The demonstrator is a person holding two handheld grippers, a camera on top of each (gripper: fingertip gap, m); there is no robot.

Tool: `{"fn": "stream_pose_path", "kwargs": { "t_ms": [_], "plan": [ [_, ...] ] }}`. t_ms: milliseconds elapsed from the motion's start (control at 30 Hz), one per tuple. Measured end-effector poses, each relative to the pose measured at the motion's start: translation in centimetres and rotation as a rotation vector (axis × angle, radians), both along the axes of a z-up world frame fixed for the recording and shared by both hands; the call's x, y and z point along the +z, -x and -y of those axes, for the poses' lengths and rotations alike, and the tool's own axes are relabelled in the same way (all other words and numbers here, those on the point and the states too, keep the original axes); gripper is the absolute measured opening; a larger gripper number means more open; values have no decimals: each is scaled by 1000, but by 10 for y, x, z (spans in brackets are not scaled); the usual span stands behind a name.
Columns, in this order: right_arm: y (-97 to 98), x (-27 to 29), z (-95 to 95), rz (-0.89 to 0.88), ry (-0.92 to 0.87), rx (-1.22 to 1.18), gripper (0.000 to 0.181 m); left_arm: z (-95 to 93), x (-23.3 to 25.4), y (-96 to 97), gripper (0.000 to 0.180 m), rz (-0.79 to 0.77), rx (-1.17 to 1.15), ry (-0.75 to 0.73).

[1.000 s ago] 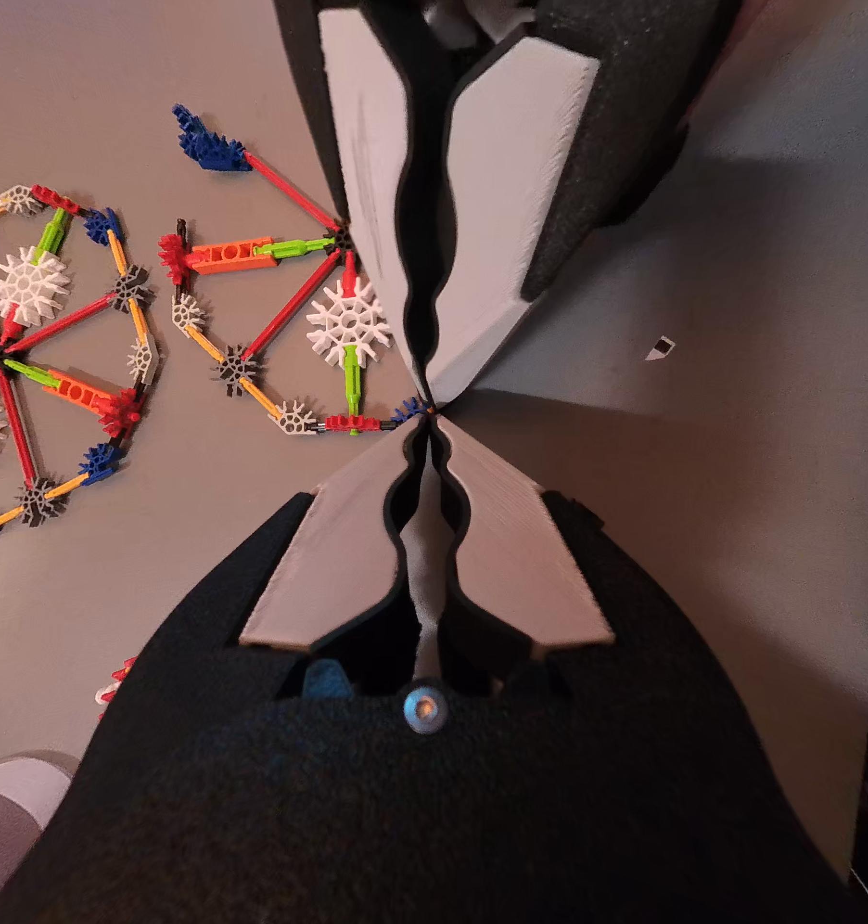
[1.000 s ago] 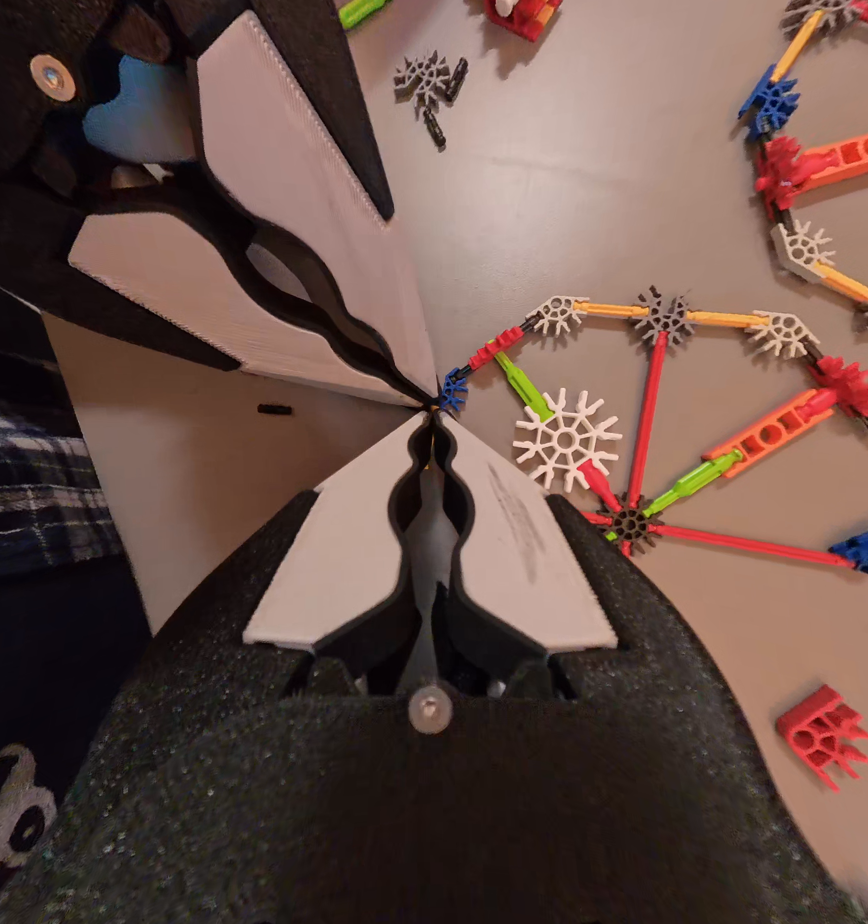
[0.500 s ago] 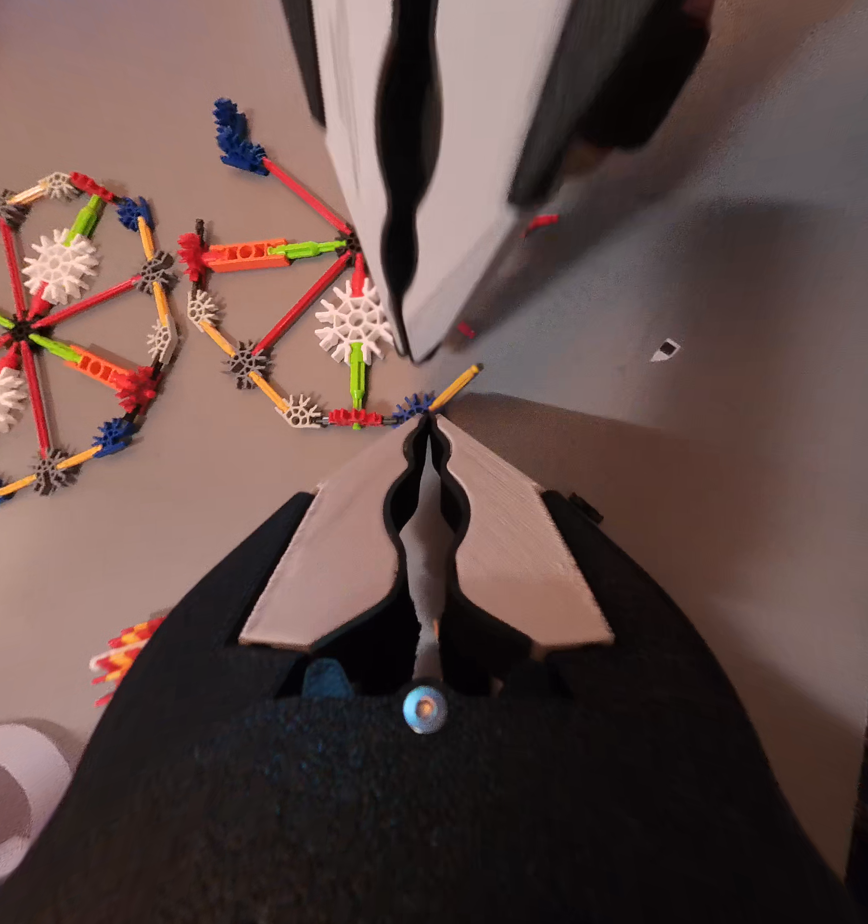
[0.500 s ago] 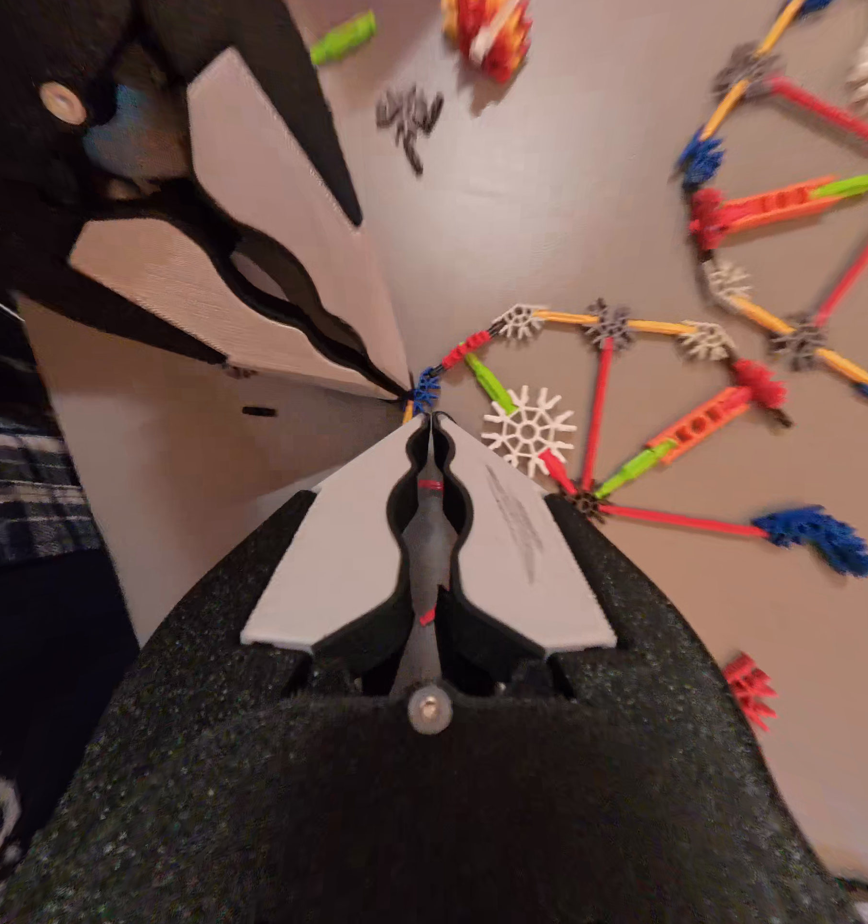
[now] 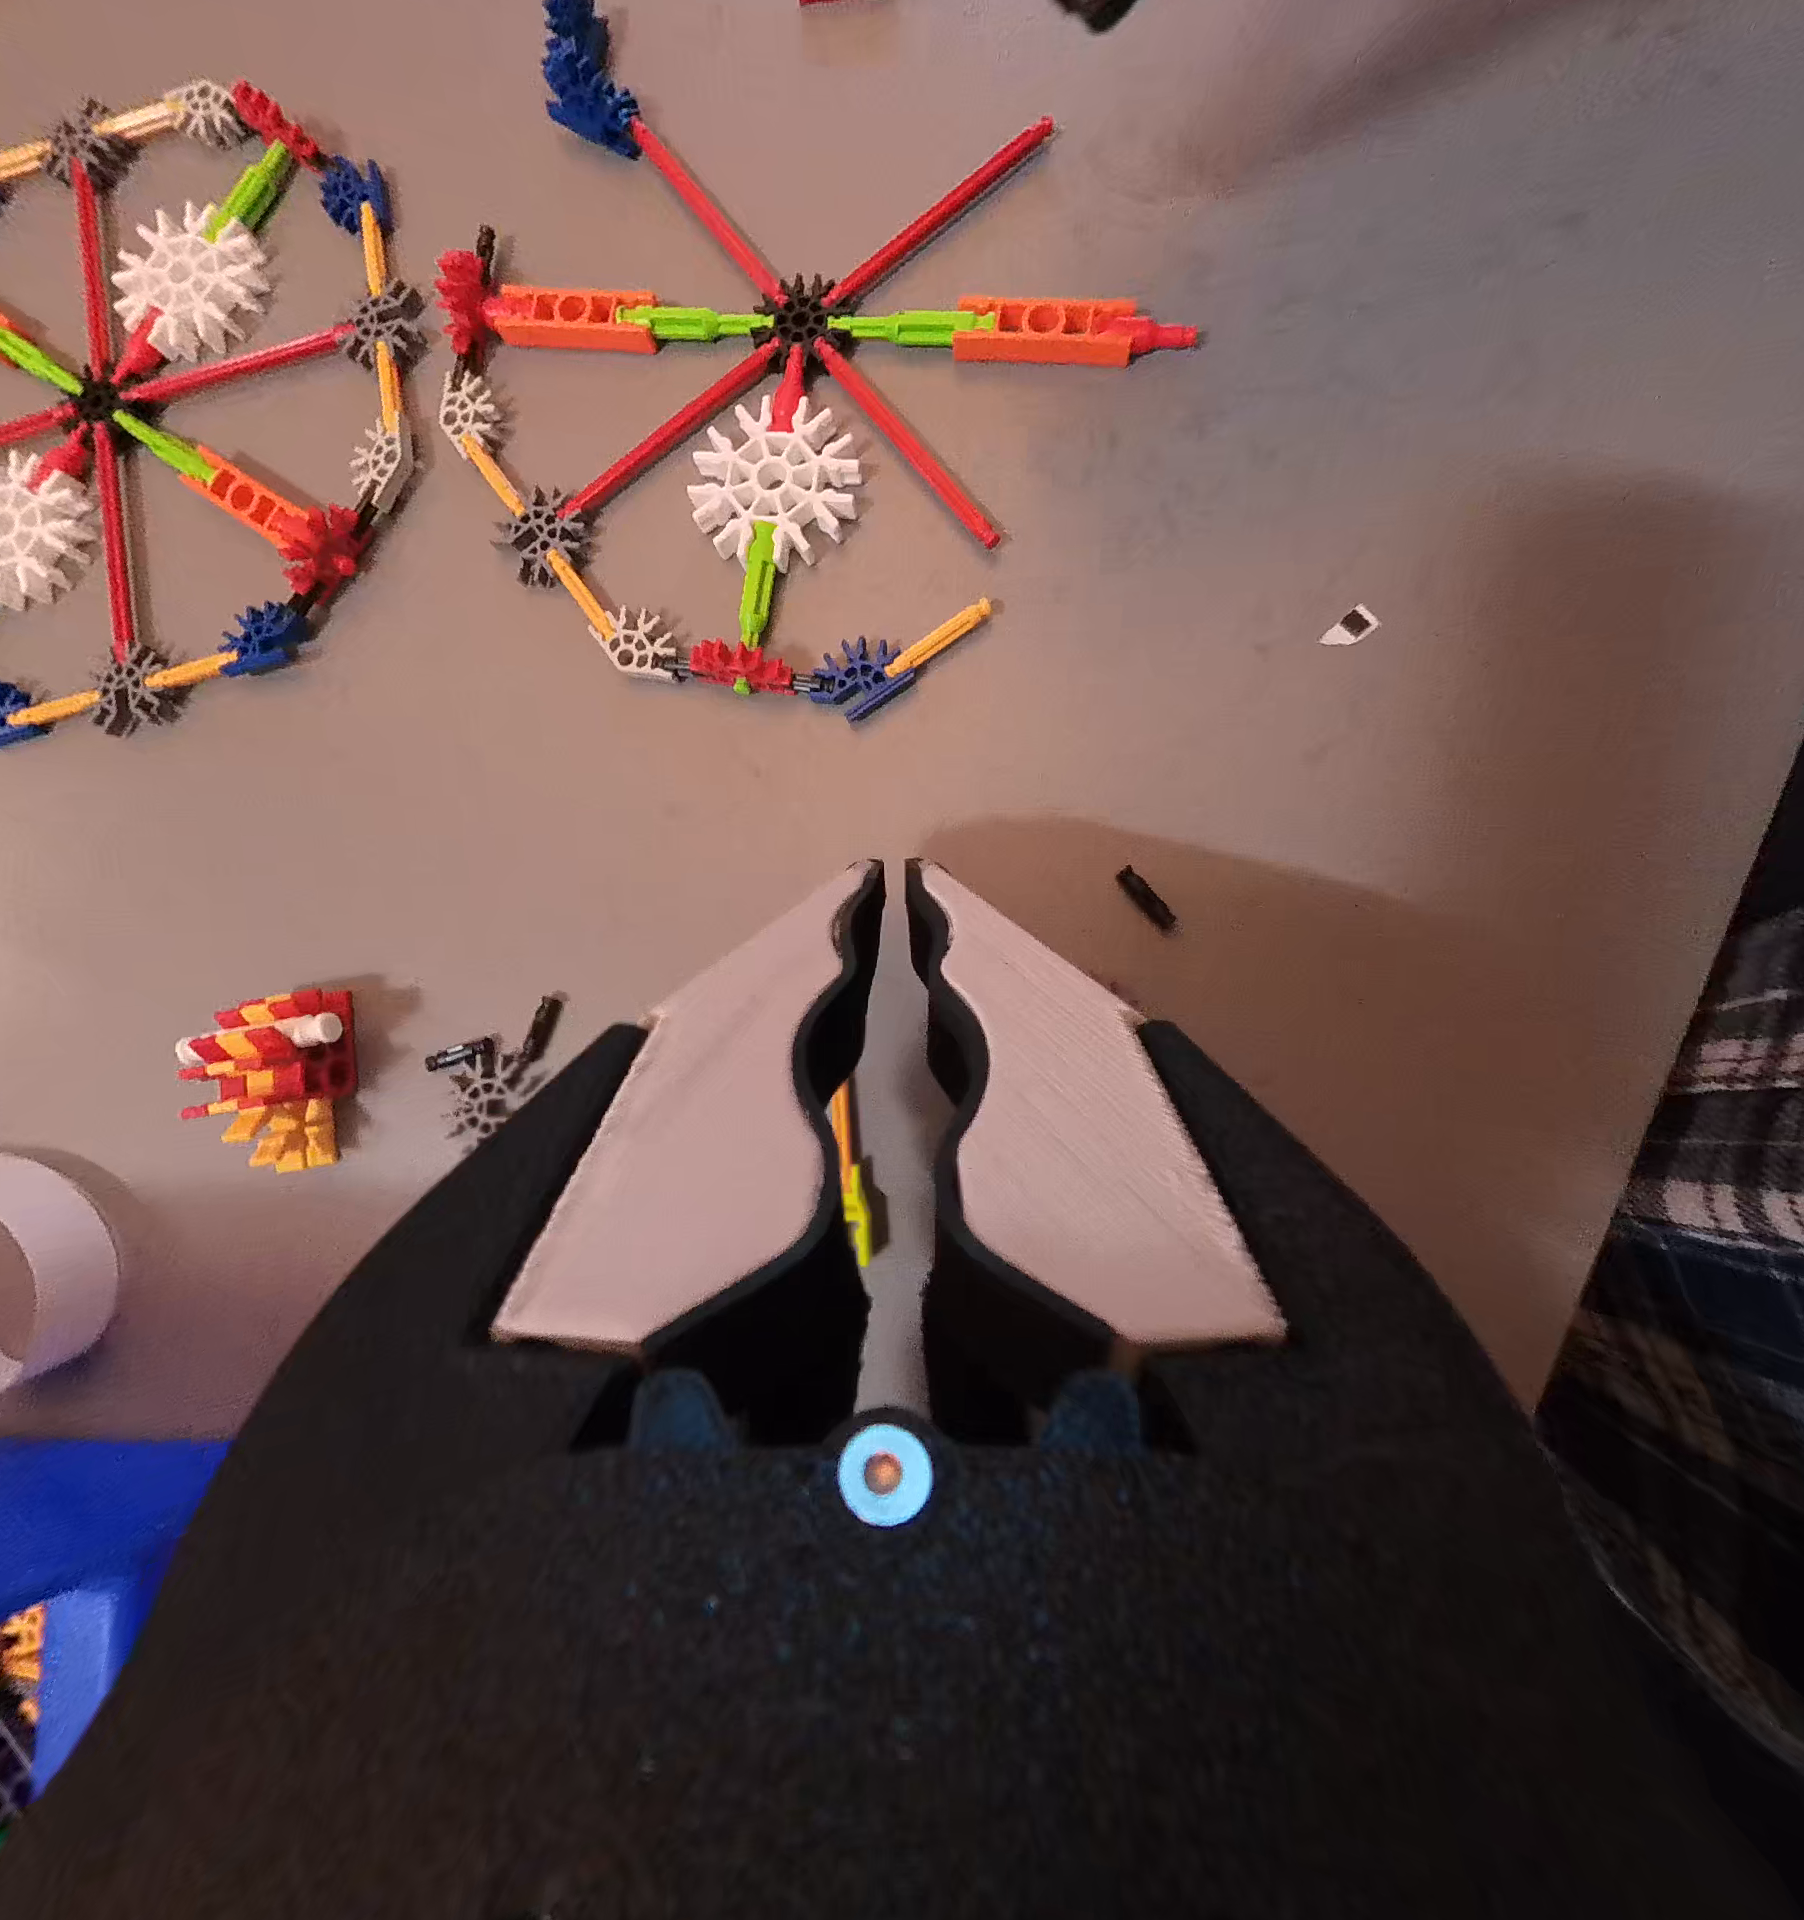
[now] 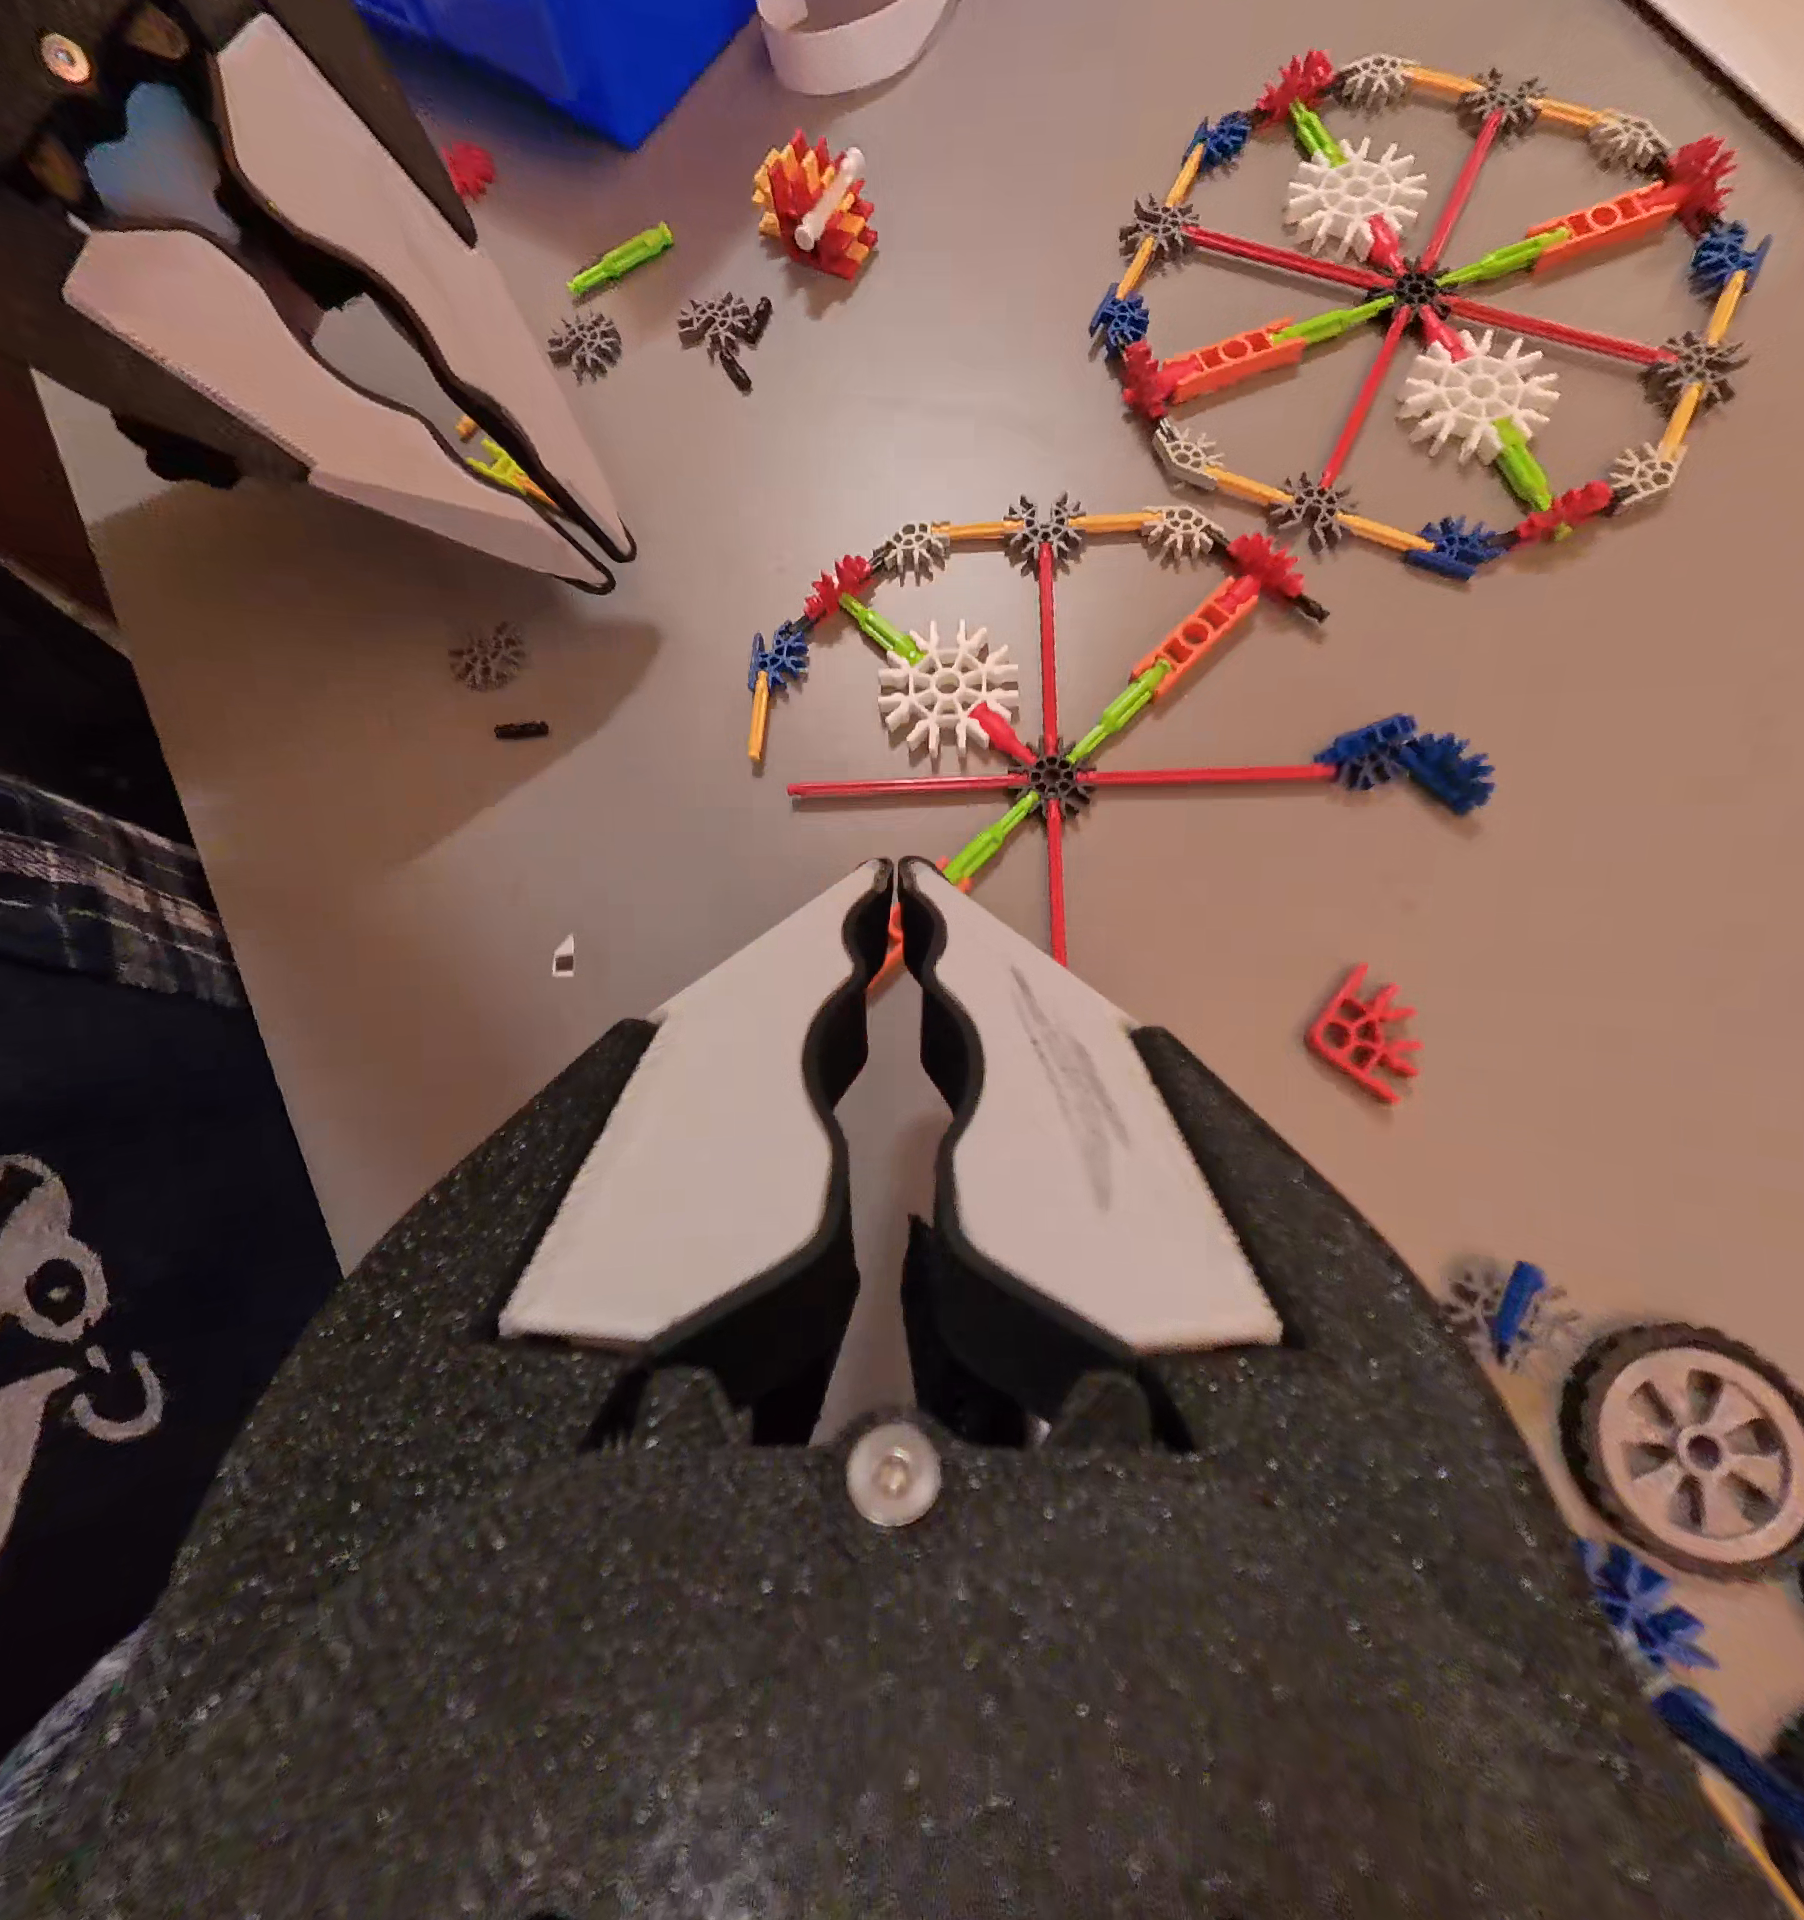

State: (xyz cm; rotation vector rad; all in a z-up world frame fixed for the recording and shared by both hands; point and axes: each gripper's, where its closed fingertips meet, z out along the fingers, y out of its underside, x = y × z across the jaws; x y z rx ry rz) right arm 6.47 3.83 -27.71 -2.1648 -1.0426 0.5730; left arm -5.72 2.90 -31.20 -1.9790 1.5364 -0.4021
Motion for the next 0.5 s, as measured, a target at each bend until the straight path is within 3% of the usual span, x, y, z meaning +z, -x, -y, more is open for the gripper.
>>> {"fn": "stream_pose_path", "kwargs": {
  "t_ms": [333, 500],
  "plan": [
    [-3, -42, 14, -46, -40, -41, 0, 6, -15, -1, 0, -45, 39, 45],
    [-5, -34, 10, -102, -66, -67, 0, 6, -15, 0, 0, -36, 60, 59]
  ]
}}
